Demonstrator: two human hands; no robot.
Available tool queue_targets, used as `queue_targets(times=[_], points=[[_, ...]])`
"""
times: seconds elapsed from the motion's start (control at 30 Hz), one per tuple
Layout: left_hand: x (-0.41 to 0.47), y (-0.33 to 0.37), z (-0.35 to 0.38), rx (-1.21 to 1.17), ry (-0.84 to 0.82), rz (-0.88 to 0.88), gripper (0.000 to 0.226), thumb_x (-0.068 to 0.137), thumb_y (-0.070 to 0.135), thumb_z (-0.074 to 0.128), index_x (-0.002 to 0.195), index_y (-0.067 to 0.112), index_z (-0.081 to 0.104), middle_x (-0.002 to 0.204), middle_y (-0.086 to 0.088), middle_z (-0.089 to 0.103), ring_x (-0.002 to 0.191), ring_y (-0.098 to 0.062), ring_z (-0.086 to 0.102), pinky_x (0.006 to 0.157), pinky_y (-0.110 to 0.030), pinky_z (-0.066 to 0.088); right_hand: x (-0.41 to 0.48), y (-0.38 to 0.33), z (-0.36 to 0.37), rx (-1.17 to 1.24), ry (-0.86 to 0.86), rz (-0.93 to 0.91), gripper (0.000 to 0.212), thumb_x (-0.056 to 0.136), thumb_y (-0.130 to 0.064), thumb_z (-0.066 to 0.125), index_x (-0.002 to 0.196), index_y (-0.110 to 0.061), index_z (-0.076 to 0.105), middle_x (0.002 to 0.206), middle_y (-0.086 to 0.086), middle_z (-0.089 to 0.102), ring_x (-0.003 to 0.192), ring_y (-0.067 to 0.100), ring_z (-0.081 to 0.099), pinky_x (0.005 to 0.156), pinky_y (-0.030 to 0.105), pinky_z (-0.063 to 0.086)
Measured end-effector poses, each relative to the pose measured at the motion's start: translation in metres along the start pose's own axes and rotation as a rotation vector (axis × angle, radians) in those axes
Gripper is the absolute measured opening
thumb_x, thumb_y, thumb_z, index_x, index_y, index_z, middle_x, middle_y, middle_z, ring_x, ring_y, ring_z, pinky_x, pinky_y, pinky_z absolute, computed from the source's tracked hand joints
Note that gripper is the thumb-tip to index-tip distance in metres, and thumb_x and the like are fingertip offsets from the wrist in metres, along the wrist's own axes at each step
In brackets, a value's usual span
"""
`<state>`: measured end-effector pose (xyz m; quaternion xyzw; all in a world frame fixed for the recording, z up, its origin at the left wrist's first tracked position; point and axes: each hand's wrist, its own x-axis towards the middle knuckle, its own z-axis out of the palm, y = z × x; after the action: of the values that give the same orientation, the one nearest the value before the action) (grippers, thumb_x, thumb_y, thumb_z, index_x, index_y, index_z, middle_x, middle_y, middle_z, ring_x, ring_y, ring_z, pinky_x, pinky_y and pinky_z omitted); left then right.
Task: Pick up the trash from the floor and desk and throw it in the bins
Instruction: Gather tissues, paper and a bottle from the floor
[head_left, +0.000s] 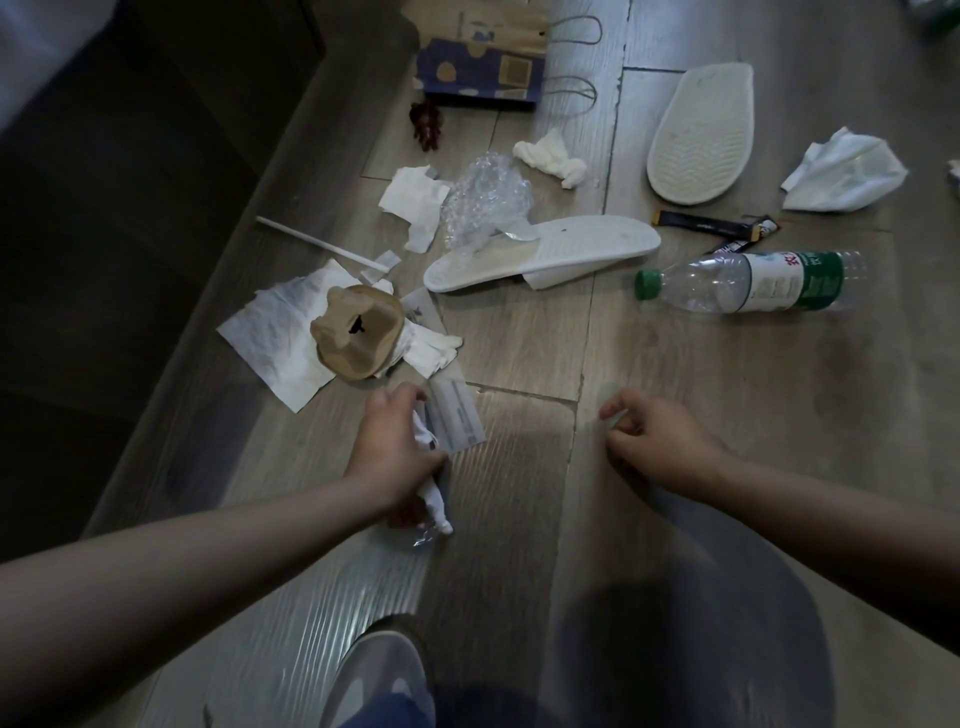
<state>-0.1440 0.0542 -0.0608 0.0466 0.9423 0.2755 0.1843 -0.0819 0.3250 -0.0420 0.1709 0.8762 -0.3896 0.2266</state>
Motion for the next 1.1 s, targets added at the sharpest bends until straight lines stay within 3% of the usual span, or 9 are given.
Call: queue_targets(times=[0.23, 0.37, 0.43, 0.63, 0.7, 0.8, 0.9, 1.0, 1.1], points=[[0.021, 0.018, -0.004, -0.021, -0.024, 0.216, 0.061, 0.068, 0.020, 0.080, 0.122, 0.025, 0.053, 0.118, 0.002, 0.048, 0.107, -0.013, 0.048, 0.080, -0.019, 0.037, 0.002, 0.010, -0.006, 0.004, 0.032, -0.005, 0.022, 0.089, -0.011, 0.058, 0.110, -0.017, 0.059, 0.078, 0.004, 0.069, 0.075, 0.018, 0.065, 0.066, 0.028, 0.049], [0.033, 0.030, -0.002, 0.148, -0.168, 0.274, 0.070, 0.064, 0.030, 0.085, 0.126, 0.024, 0.052, 0.134, 0.003, 0.038, 0.109, -0.002, 0.035, 0.088, -0.014, 0.030, 0.005, 0.014, -0.022, -0.042, 0.118, -0.056, 0.025, 0.087, -0.009, 0.059, 0.112, -0.014, 0.058, 0.081, 0.002, 0.065, 0.075, 0.016, 0.062, 0.063, 0.025, 0.048], [0.036, 0.035, -0.001, 0.208, -0.186, 0.268, 0.070, 0.064, 0.033, 0.085, 0.125, 0.022, 0.052, 0.136, 0.001, 0.033, 0.106, -0.003, 0.033, 0.087, -0.014, 0.033, 0.009, 0.015, -0.033, -0.133, 0.189, -0.116, 0.029, 0.085, -0.010, 0.061, 0.114, -0.012, 0.058, 0.092, 0.002, 0.062, 0.082, 0.017, 0.059, 0.065, 0.022, 0.042], [0.033, 0.043, 0.000, 0.213, -0.233, 0.269, 0.055, 0.071, 0.030, 0.080, 0.118, 0.021, 0.054, 0.122, 0.000, 0.041, 0.099, -0.011, 0.046, 0.079, -0.018, 0.039, 0.030, 0.008, -0.086, -0.497, 0.441, -0.337, 0.052, 0.081, -0.015, 0.068, 0.130, -0.013, 0.051, 0.131, 0.010, 0.046, 0.121, 0.028, 0.042, 0.095, 0.036, 0.039], [0.033, 0.045, -0.001, 0.210, -0.222, 0.268, 0.046, 0.072, 0.027, 0.078, 0.112, 0.022, 0.055, 0.118, 0.000, 0.044, 0.096, -0.011, 0.048, 0.072, -0.019, 0.039, 0.041, 0.007, -0.102, -0.572, 0.480, -0.292, 0.063, 0.079, -0.015, 0.069, 0.137, -0.014, 0.044, 0.142, 0.014, 0.037, 0.132, 0.032, 0.032, 0.105, 0.044, 0.033], [0.039, 0.049, -0.005, 0.213, -0.209, 0.256, 0.039, 0.073, 0.025, 0.078, 0.104, 0.026, 0.054, 0.112, 0.002, 0.050, 0.094, -0.010, 0.047, 0.064, -0.016, 0.034, 0.056, 0.012, -0.114, -0.665, 0.394, -0.157, 0.085, 0.077, -0.021, 0.073, 0.148, -0.015, 0.026, 0.154, 0.012, 0.021, 0.143, 0.031, 0.018, 0.114, 0.051, 0.020], [0.043, 0.056, -0.006, 0.201, -0.243, 0.246, 0.034, 0.071, 0.021, 0.078, 0.097, 0.028, 0.056, 0.108, 0.005, 0.052, 0.096, -0.010, 0.049, 0.066, -0.018, 0.036, 0.065, 0.022, -0.116, -0.736, 0.308, -0.067, 0.094, 0.078, -0.026, 0.073, 0.151, -0.016, 0.016, 0.155, 0.008, 0.022, 0.143, 0.028, 0.019, 0.115, 0.054, 0.012], [0.043, 0.069, -0.007, 0.094, -0.238, 0.221, 0.034, 0.068, 0.022, 0.080, 0.092, 0.026, 0.057, 0.104, 0.007, 0.054, 0.093, -0.011, 0.052, 0.064, -0.016, 0.039, 0.068, 0.027, -0.115, -0.862, 0.375, -0.112, 0.079, 0.077, -0.027, 0.070, 0.144, -0.013, 0.031, 0.140, 0.013, 0.036, 0.127, 0.034, 0.035, 0.110, 0.048, 0.026], [0.042, 0.089, -0.008, 0.019, -0.224, 0.181, 0.040, 0.067, 0.028, 0.083, 0.099, 0.025, 0.059, 0.099, 0.008, 0.057, 0.086, -0.007, 0.053, 0.063, -0.016, 0.044, 0.069, 0.027, -0.115, -0.773, 0.323, -0.127, 0.068, 0.077, -0.032, 0.072, 0.134, -0.012, 0.042, 0.129, 0.013, 0.044, 0.116, 0.032, 0.044, 0.097, 0.042, 0.042]])
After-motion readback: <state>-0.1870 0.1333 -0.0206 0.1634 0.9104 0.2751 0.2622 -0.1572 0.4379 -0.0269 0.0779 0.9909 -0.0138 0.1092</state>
